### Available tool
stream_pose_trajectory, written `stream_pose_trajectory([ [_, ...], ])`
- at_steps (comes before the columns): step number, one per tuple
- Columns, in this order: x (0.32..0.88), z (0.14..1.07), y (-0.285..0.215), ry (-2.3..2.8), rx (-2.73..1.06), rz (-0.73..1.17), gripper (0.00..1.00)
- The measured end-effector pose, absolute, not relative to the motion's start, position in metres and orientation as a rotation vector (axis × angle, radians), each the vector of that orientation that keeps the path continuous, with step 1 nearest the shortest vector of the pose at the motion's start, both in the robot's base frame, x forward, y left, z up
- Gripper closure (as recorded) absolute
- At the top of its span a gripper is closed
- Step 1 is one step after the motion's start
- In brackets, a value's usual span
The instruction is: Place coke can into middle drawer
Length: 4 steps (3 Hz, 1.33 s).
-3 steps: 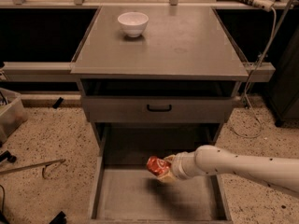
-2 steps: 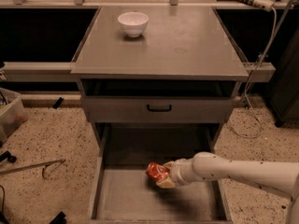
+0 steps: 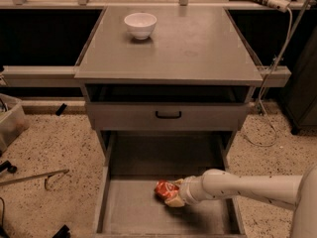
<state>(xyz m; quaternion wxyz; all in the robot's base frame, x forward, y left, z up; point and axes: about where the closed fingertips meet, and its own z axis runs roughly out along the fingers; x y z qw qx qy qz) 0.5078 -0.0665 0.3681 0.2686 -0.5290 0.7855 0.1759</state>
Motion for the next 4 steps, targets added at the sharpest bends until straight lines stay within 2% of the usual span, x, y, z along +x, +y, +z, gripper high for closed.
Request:
stream_pose_trajectory([
  [1,0.5078,0.3693,-0.0665,2.118,-1.427,0.474,0.81],
  [4,0.5078,0.3692,-0.0664,2.118,-1.427,0.475,0.11],
])
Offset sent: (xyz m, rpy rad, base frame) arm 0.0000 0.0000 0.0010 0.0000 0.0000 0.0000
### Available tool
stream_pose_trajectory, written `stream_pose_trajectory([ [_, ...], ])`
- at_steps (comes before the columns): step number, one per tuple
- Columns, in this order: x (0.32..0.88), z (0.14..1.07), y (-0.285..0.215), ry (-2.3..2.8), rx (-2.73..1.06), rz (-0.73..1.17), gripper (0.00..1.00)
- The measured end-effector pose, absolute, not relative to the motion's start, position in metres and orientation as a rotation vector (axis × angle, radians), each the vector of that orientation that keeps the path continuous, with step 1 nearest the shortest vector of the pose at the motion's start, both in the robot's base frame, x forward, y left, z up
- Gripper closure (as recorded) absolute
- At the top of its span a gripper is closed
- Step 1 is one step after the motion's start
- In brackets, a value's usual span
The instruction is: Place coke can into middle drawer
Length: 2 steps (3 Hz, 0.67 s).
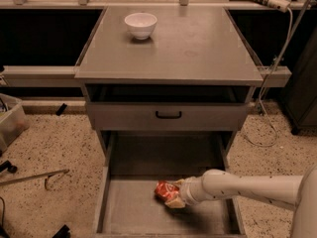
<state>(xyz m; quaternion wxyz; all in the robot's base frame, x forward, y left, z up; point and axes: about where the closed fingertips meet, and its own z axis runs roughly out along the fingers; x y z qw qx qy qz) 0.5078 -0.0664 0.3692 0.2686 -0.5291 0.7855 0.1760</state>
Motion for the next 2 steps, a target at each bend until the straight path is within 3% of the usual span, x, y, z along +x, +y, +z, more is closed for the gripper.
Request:
stream_pose_trajectory([
  [1,0.5077,0.3692,-0.0664,2.118,-1.427,0.475,0.00],
  [2,0.5077,0.3692,-0.0664,2.118,-1.427,0.475,0.00],
])
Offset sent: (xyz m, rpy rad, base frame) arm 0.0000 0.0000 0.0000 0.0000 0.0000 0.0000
